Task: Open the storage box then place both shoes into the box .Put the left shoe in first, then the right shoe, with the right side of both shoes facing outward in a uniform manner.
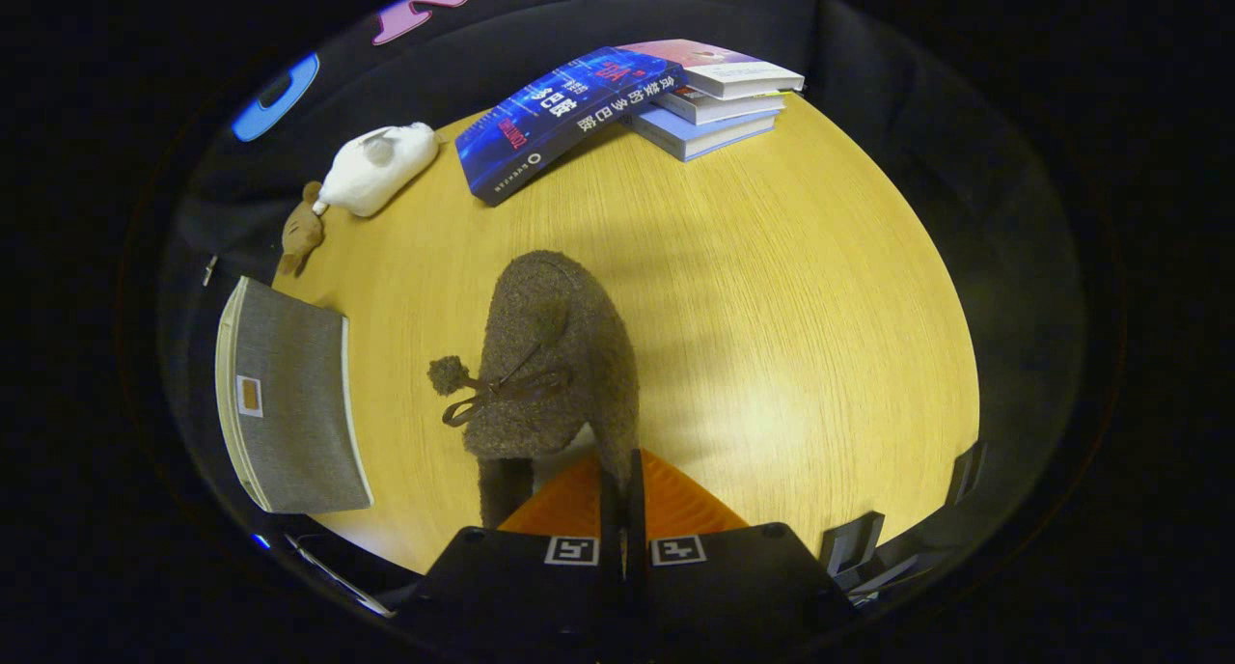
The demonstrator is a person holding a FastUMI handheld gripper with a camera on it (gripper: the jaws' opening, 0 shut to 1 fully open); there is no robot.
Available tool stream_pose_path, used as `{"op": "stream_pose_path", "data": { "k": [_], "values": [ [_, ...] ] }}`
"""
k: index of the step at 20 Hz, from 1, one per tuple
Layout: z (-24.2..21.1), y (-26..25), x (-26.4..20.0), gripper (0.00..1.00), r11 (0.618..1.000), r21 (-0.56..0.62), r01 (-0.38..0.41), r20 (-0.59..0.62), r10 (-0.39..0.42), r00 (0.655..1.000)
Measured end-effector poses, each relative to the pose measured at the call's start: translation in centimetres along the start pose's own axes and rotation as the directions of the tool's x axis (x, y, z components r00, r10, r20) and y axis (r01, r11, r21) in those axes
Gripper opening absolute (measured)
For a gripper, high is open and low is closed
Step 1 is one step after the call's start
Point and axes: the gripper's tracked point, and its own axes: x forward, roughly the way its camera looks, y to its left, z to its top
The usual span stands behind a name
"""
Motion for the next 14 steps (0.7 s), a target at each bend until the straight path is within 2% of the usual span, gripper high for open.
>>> {"op": "stream_pose_path", "data": {
  "k": [7, 14],
  "values": [
    [2.1, 5.5, -5.6, 0.05, 0.992, -0.015, -0.127, 0.091, 0.127, 0.988],
    [3.7, 16.1, -9.9, 0.05, 0.961, -0.052, -0.270, 0.116, 0.275, 0.955]
  ]
}}
